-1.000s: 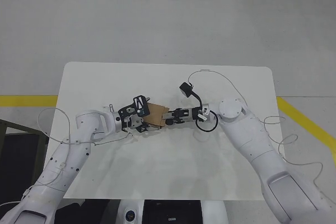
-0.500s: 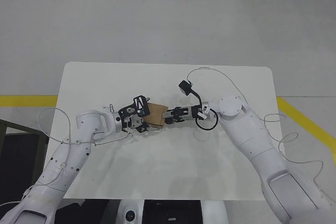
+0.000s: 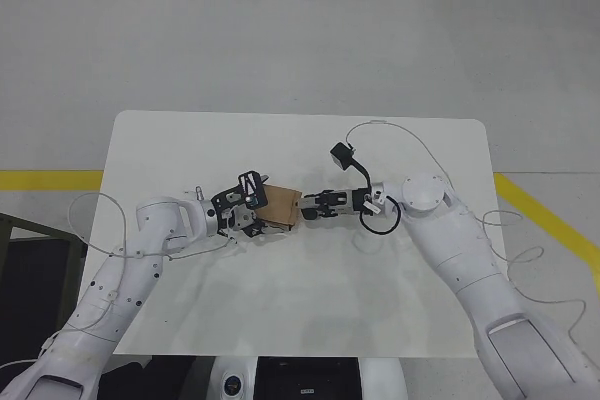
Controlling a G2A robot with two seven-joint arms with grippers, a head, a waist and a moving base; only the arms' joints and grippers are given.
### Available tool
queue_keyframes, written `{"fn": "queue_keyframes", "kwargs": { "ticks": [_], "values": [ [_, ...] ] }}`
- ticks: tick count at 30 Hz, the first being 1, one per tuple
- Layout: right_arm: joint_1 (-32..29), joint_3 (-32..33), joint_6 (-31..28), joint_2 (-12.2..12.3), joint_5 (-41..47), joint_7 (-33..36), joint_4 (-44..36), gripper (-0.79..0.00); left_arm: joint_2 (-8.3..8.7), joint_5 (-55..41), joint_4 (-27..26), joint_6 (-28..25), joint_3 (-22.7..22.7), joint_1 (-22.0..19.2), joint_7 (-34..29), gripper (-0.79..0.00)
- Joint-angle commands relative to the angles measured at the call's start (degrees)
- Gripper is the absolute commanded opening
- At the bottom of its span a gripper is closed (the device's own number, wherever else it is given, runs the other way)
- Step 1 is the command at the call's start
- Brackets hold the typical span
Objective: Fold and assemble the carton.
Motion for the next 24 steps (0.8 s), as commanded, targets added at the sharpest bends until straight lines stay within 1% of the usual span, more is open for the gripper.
{"fn": "queue_keyframes", "kwargs": {
  "ticks": [1,2,3,11,17,24],
  "values": [
    [-0.52,0.56,0.46,0.33,-0.29,-0.05,-1.0,-0.613,0.01,-0.07,0.0,0.06,-0.05,0.05,0.01,0.0],
    [-0.75,0.75,0.66,0.46,-0.4,-0.02,-1.42,-0.65,0.01,-0.1,0.0,0.04,-0.07,0.05,-0.01,0.0],
    [-0.97,0.94,0.83,0.57,-0.5,-0.11,-1.77,-0.668,0.01,-0.05,-0.02,0.05,-0.07,0.04,-0.09,0.0],
    [-1.67,0.61,1.8,0.75,-0.65,-0.12,-3.08,-0.727,0.0,0.02,-0.13,0.02,-0.01,0.07,-0.15,0.0],
    [-0.96,-0.66,1.58,0.28,-0.09,-0.41,-2.12,-0.733,-0.01,0.1,-0.3,-0.01,0.04,0.05,-0.15,0.0],
    [0.32,-2.24,0.8,-0.44,0.91,-0.24,-0.63,-0.767,-0.02,0.01,-0.28,-0.06,0.05,0.03,-0.08,0.0]
  ]
}}
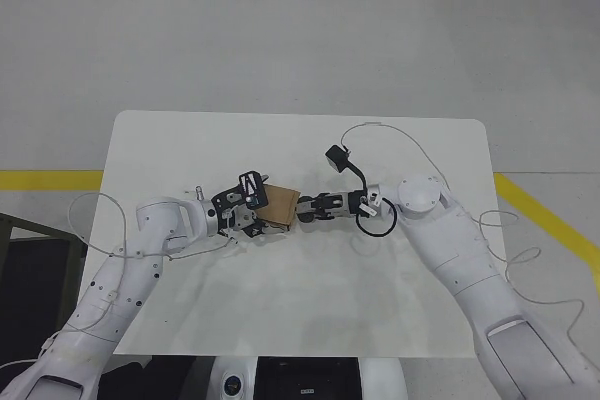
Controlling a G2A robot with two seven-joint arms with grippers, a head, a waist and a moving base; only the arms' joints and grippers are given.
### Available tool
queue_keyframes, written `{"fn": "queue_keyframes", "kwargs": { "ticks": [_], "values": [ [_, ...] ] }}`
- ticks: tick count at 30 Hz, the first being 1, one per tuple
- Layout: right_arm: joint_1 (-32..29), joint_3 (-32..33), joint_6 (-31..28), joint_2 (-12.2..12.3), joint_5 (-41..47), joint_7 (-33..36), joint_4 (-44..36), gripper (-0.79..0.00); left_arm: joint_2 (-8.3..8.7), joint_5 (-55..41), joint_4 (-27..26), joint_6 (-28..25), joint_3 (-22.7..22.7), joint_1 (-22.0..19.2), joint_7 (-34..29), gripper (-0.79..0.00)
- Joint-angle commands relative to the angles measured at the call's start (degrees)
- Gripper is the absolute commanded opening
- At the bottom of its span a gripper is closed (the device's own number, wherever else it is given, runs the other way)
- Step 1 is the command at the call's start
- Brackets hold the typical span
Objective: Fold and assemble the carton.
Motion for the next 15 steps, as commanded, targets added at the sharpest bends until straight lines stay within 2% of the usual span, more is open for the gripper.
{"fn": "queue_keyframes", "kwargs": {
  "ticks": [1,15],
  "values": [
    [0.39,-0.52,-0.17,-0.24,0.26,0.01,0.49,-0.767,-0.01,-0.02,-0.03,0.01,0.02,-0.01,-0.04,0.0],
    [2.53,-2.76,-1.72,-1.53,1.66,0.07,3.92,-0.763,-0.04,-0.09,-0.37,-0.09,0.17,0.06,0.03,0.0]
  ]
}}
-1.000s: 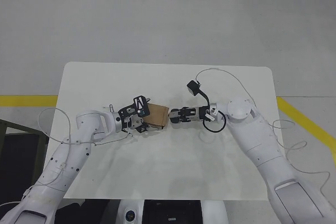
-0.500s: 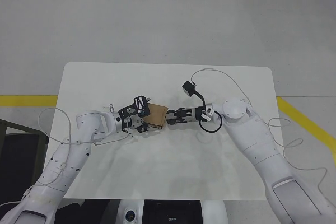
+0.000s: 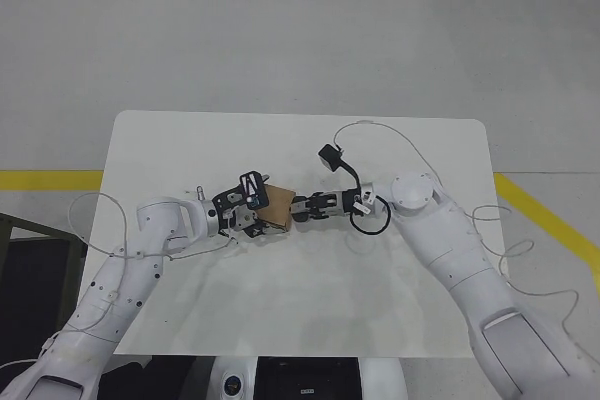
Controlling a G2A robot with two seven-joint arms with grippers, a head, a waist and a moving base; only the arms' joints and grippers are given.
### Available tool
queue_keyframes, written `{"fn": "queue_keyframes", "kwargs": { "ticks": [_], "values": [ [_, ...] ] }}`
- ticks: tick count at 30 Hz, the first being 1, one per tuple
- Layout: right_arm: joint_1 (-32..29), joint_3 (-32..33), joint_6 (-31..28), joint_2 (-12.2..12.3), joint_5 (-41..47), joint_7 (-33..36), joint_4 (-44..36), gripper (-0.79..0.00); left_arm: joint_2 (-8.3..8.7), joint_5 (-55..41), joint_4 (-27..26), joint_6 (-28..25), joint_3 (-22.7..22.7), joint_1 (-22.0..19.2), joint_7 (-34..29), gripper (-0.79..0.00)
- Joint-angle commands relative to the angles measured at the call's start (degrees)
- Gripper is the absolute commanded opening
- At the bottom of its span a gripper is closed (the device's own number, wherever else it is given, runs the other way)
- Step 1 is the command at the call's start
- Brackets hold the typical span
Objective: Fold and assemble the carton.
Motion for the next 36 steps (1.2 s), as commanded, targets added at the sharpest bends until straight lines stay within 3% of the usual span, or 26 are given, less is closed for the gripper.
{"fn": "queue_keyframes", "kwargs": {
  "ticks": [1,11,17,23,24,25,27,36],
  "values": [
    [0.23,-0.18,-0.11,-0.14,0.21,0.01,0.48,-0.754,-0.01,-0.11,-0.02,0.01,0.02,0.01,-0.01,0.0],
    [-0.17,2.27,-0.86,0.93,-0.48,-0.03,0.07,-0.57,0.8,-0.07,-0.32,-1.81,-2.83,1.26,-0.16,0.0],
    [-2.26,5.76,-1.8,2.55,-1.17,-0.01,-4.14,-0.502,1.8,-4.55,-0.91,-4.6,-7.34,3.42,-0.22,0.0],
    [-4.81,10.85,-7.81,4.67,-5.29,-3.09,-9.1,-0.446,3.1,-11.44,-3.52,-8.29,-13.67,6.08,-1.09,0.0],
    [-5.25,11.81,-8.76,5.05,-6.09,-3.6,-9.81,-0.4,3.31,-12.73,-3.78,-8.54,-14.85,6.38,-1.33,0.0],
    [-5.57,12.82,-9.66,5.44,-7.11,-4.12,-10.48,-0.179,3.48,-13.99,-3.95,-8.72,-15.84,6.59,-1.63,0.0],
    [-6.01,14.96,-11.45,6.25,-9.44,-5.22,-11.65,0.0,3.7,-16.13,-3.81,-7.55,-17.54,6.57,-2.35,0.0],
    [-8.98,26.49,-19.02,9.66,-16.83,-14.18,-15.18,0.0,3.49,-22.48,-1.53,5.08,-19.9,4.91,-6.46,0.0]
  ]
}}
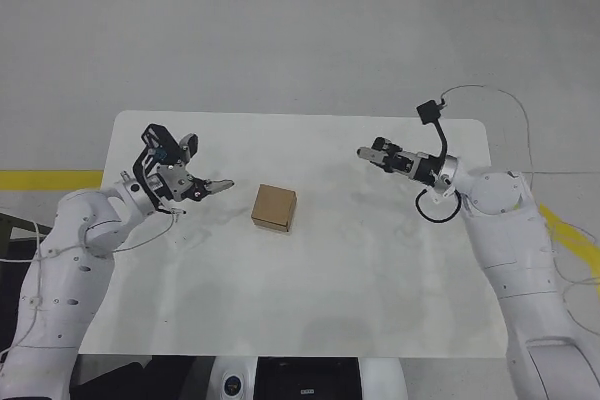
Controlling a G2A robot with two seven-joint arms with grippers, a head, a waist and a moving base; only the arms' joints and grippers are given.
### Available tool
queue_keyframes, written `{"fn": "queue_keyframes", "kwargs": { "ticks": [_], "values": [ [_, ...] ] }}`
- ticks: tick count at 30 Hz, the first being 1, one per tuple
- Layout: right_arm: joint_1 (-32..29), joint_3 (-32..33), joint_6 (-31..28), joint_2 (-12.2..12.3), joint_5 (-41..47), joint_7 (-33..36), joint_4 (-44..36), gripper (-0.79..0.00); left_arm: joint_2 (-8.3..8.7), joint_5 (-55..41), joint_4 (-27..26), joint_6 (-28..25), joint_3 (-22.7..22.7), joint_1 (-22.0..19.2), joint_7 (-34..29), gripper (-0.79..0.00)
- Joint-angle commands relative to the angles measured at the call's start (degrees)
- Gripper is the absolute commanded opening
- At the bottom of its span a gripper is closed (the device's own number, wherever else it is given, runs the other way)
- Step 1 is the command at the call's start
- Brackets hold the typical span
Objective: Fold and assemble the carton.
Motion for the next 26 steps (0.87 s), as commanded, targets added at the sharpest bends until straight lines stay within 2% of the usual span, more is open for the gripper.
{"fn": "queue_keyframes", "kwargs": {
  "ticks": [1,7,12,13,15,18,26],
  "values": [
    [-0.6,2.21,-0.07,0.66,-1.92,-1.42,-0.8,0.0,0.0,-0.56,0.22,1.58,-0.21,-0.64,-1.04,0.0],
    [-2.48,6.8,0.61,2.05,-6.6,-6.72,-3.36,0.0,0.11,5.24,-0.88,5.45,-0.17,-1.67,-1.3,0.0],
    [-3.85,10.85,2.24,3.14,-10.57,-11.14,-6.71,0.0,0.11,3.71,-0.05,5.63,-0.77,-2.76,-0.58,0.0],
    [-4.35,11.05,1.54,3.14,-8.77,-11.86,-7.81,0.0,0.13,3.3,0.08,5.46,-0.91,-2.91,-0.64,0.0],
    [-3.96,11.01,3.51,3.55,-12.45,-10.06,-9.22,0.0,0.17,2.53,0.27,5.22,-1.19,-3.17,-0.89,0.0],
    [-3.97,11.55,4.81,3.67,-12.24,-12.79,-9.81,0.0,0.21,2.13,0.36,4.97,-1.34,-3.34,-1.18,0.0],
    [-4.14,11.67,4.87,3.69,-11.96,-13.82,-9.95,0.0,0.21,2.13,0.36,4.97,-1.34,-3.34,-1.18,-0.001]
  ]
}}
